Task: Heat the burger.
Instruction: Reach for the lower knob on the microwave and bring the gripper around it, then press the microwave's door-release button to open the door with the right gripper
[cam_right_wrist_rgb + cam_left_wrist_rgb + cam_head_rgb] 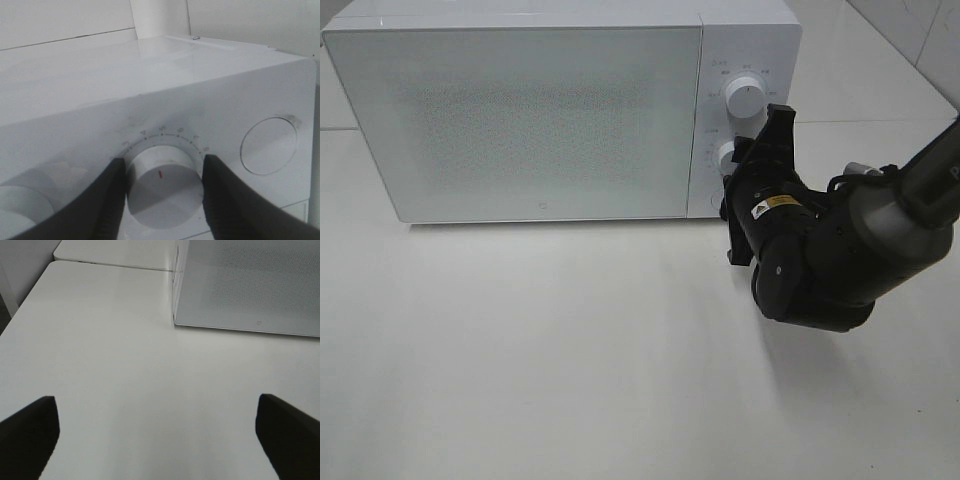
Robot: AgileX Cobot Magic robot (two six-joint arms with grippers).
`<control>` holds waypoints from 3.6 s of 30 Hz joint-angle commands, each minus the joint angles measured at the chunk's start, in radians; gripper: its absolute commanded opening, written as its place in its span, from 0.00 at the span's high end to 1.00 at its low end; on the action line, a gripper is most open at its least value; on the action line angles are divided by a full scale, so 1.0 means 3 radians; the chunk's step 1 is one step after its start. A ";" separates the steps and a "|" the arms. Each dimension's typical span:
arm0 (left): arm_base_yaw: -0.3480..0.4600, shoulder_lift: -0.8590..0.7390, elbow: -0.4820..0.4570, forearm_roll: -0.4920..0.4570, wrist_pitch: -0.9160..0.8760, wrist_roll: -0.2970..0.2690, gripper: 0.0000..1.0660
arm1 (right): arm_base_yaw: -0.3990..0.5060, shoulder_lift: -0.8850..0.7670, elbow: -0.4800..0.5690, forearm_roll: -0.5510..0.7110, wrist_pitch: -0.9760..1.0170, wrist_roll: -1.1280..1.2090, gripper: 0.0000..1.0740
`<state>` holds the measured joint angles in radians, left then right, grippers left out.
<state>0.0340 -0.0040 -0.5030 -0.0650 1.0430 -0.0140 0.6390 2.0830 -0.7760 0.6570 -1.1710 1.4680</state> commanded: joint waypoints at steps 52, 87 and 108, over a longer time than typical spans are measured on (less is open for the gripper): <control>0.0013 -0.0067 0.0010 -0.0023 -0.0037 0.0007 0.06 | 0.0037 -0.1747 0.0820 -0.0797 0.2623 -0.4310 0.37; 0.0013 -0.0067 0.0010 -0.0023 -0.0037 0.0007 0.06 | 0.0037 -0.3553 0.0370 -0.2523 0.5767 -0.3800 0.37; 0.0013 -0.0067 0.0010 -0.0023 -0.0037 0.0007 0.06 | -0.1313 -0.5157 0.0680 -0.2567 0.6623 -0.4183 0.29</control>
<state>0.0340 -0.0040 -0.5030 -0.0650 1.0430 -0.0140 0.2780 0.6090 -0.5860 -0.1370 0.8060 0.2440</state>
